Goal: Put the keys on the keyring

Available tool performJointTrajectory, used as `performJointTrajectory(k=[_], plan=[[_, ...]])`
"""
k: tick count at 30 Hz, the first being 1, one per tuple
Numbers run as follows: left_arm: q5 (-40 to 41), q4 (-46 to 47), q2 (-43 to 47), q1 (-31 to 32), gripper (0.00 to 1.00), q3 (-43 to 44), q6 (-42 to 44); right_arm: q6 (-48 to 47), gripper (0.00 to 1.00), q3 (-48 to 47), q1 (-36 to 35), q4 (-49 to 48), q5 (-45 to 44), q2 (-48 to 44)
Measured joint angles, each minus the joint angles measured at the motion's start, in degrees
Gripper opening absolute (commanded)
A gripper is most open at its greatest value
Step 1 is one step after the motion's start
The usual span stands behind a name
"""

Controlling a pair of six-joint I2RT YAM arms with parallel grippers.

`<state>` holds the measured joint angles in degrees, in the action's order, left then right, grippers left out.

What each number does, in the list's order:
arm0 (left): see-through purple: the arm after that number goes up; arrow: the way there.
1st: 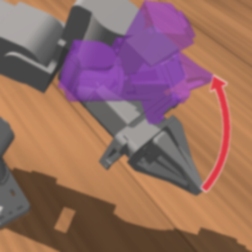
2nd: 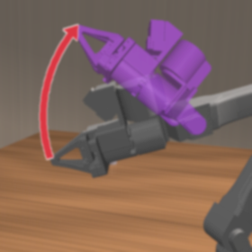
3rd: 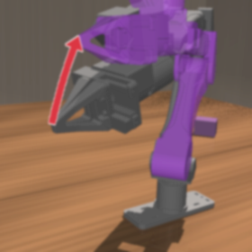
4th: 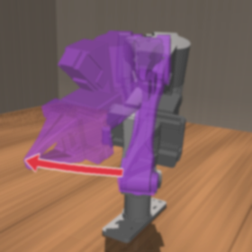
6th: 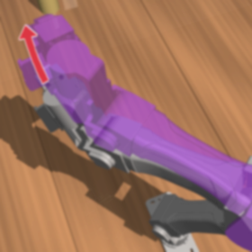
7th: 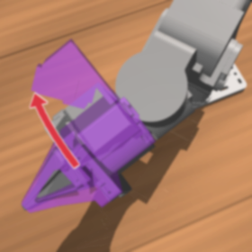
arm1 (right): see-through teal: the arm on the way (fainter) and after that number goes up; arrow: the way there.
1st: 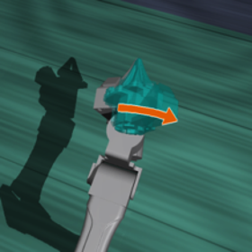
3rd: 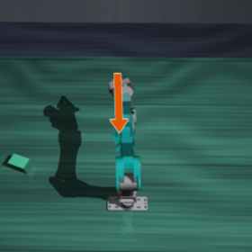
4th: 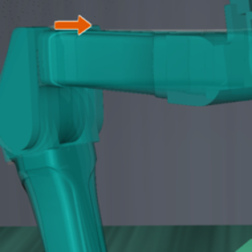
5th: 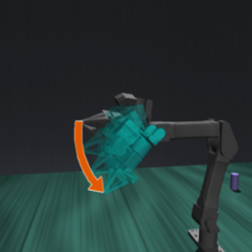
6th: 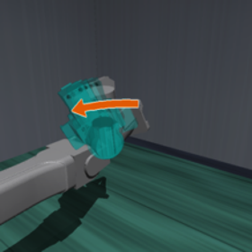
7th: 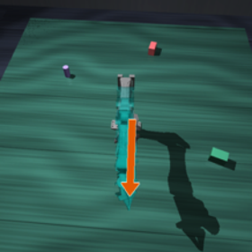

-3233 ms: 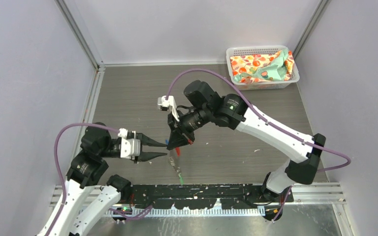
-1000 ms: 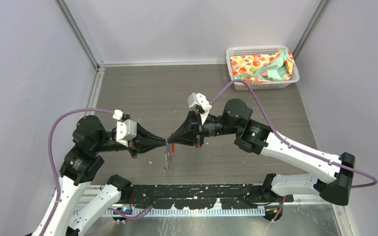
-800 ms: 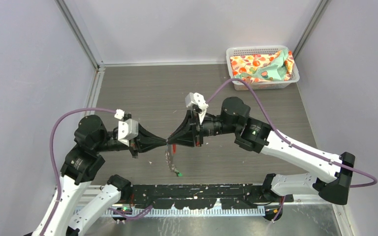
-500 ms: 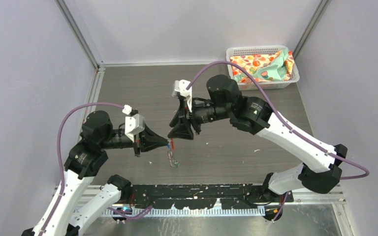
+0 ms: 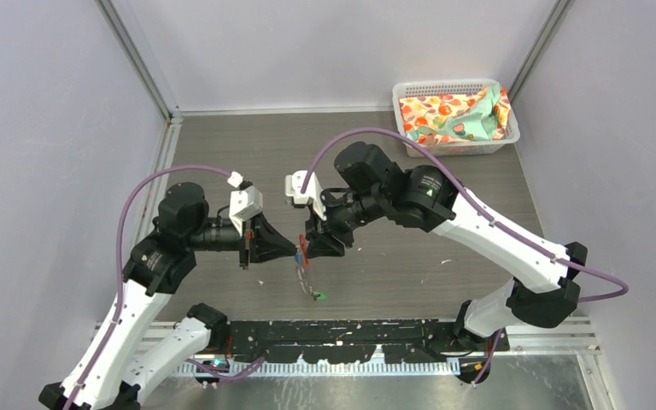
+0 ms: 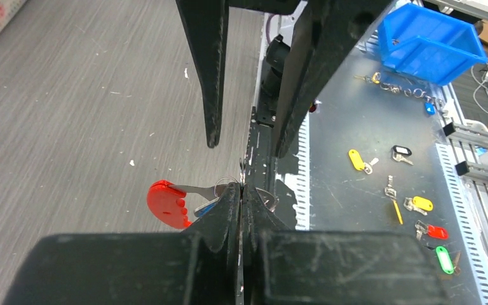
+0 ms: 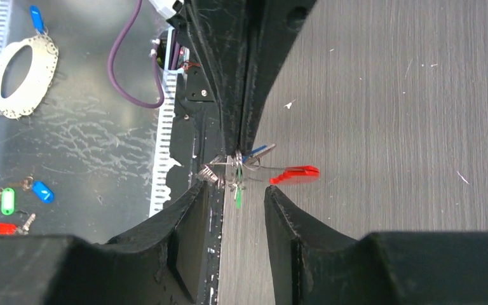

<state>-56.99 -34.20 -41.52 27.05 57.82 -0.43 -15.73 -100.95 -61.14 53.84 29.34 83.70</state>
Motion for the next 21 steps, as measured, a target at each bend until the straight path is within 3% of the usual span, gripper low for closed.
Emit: performJointTrajectory(k=[4,13,19,21], plan=[[-1.2,-0.4,-0.7,0.0,0.0,0.0,-0.2,-1.7,0.42,0.0,-1.2,0.1,-0.8,0.7],[-2.5,-0.6,-1.3,0.0,0.0,0.0,0.0,-3.6,0.27,-2.5,-1.4,0.2,-0.7,3.2],[-2.3,-0.8,-1.3,0.0,0.0,0.0,0.4,-3.7,0.02,-3.5,-1.4,1.2,0.1,4.4],[-2.4,-0.8,-1.3,0.0,0.0,0.0,0.5,-3.7,0.01,-3.6,-1.4,1.5,0.2,4.4]])
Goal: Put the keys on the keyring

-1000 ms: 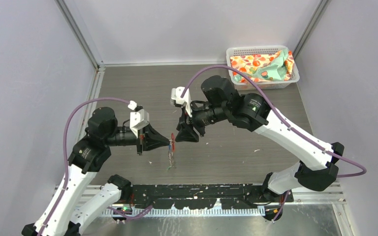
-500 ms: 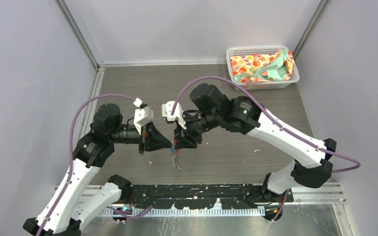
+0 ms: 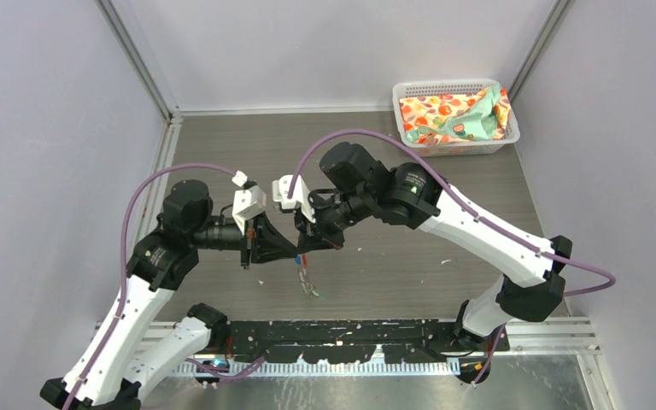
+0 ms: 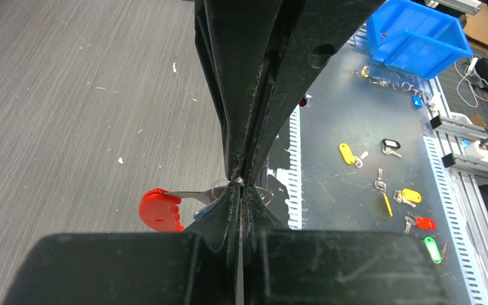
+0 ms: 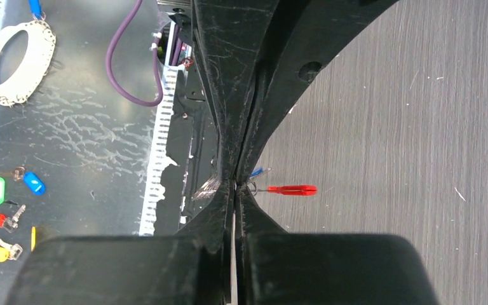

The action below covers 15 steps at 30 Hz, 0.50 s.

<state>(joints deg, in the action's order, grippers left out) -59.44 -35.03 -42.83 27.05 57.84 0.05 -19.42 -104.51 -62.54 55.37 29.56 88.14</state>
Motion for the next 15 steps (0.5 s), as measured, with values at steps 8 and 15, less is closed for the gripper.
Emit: performJointTrajectory(k=[8,15], plan=[[0.4,0.2,0.1,0.0,0.34,0.3,0.5,1.7,0.01,3.2,0.1,-3.5,-1.9,-1.8],[1.0,0.2,1.6,0.0,0.37,3.4,3.9,6.8,0.01,22.8,1.3,-22.6,-4.3,-15.1]])
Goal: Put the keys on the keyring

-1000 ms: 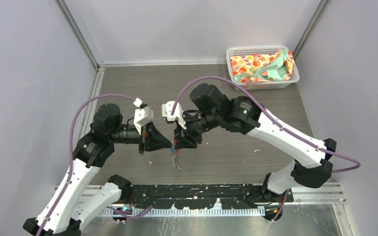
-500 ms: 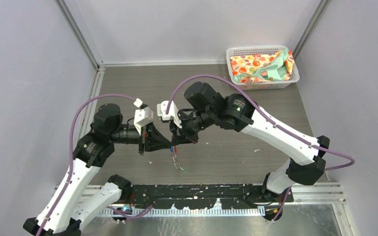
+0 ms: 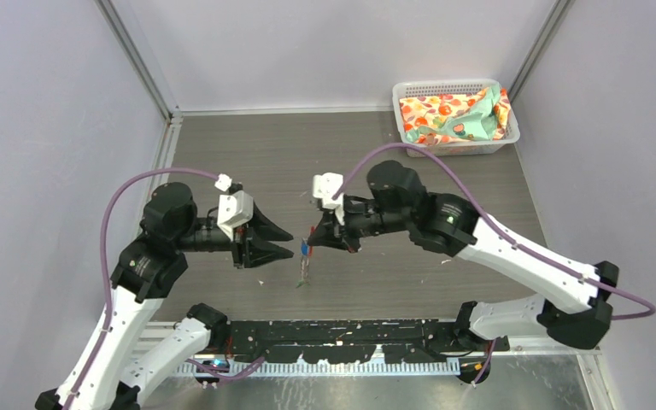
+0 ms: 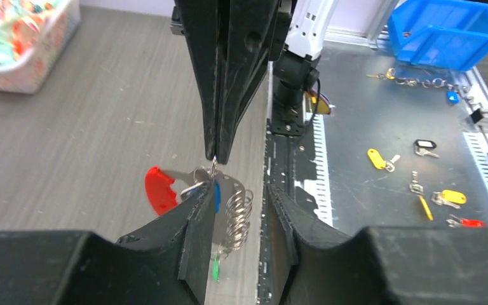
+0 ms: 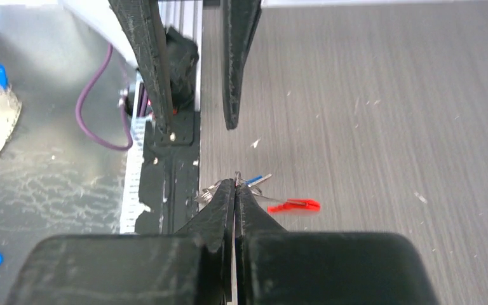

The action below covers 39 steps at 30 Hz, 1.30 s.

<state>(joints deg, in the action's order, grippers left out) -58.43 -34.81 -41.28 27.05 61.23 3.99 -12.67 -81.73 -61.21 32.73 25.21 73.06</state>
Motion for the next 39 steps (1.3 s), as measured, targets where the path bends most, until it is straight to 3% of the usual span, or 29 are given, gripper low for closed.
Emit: performJointTrajectory(k=[4,17,26,31,36,39], plan=[[1.5,0.7,1.2,0.0,0.38,1.3,2.3,3.3,0.01,4.3,1.2,-8.8,0.2,-5.2],[6.0,5.9,3.4,0.0,0.38,1.0,4.1,14.8,0.01,17.8,1.8,-34.3,1.9,-8.0],[5.3,6.4,5.2,0.0,0.31,-1.2,7.4,21.2,0.01,23.3,1.8,-48.4,1.5,-9.1],[5.3,6.2,5.2,0.0,0.3,-2.4,8.9,23.3,0.01,25.4,1.8,-53.3,1.2,-9.9],[5.3,6.9,5.2,0.0,0.18,-3.6,7.3,24.0,0.01,26.2,1.8,-55.5,0.8,-9.9],[4.6,8.9,4.8,0.0,0.16,-3.6,3.8,24.1,0.01,26.5,1.8,-55.5,0.5,-9.9]])
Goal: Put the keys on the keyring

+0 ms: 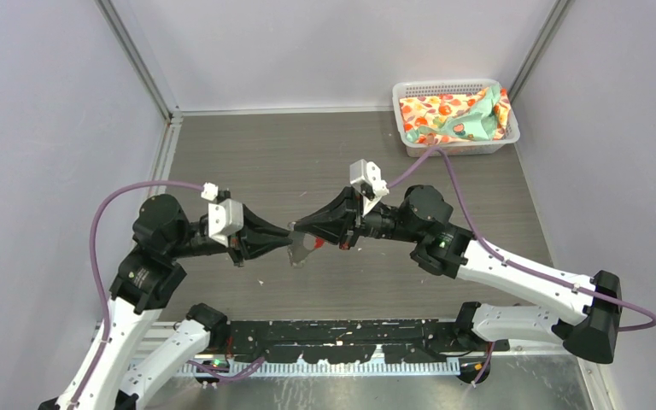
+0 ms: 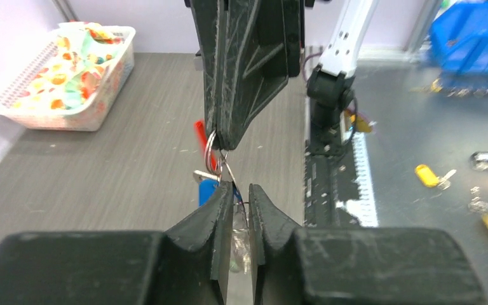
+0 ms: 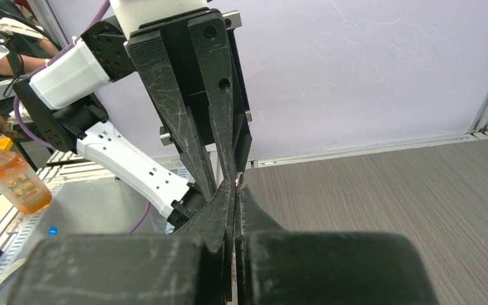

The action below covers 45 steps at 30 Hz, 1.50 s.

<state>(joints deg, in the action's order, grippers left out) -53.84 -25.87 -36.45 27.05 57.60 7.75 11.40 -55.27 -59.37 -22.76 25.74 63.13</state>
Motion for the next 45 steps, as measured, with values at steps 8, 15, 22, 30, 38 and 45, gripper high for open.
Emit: performJointTrajectory(k=[8,15,22,30,38,45], plan=[[-3.0,7.2,-3.5,0.0,0.13,-0.5,-14.7,-0.5,0.01,1.5,0.0,-1.7,-2.6,-0.6],[-5.7,10.5,-4.5,0.2,0.48,-0.8,-21.0,-0.7,0.01,2.8,0.0,-4.0,-5.1,-0.9],[-5.9,4.3,-3.1,0.7,0.52,3.5,-17.3,-0.2,0.01,4.9,0.0,-7.1,-5.9,-1.7],[4.9,0.2,2.9,0.7,0.38,6.1,-9.1,4.5,0.01,6.0,0.3,-14.3,-2.1,-2.2],[6.1,0.4,2.5,0.7,0.4,3.9,-5.8,10.4,0.01,6.0,1.5,-21.4,2.7,-1.5],[-1.1,2.5,0.3,0.7,0.55,2.0,-10.5,14.4,0.01,6.0,2.4,-25.6,4.4,1.3]])
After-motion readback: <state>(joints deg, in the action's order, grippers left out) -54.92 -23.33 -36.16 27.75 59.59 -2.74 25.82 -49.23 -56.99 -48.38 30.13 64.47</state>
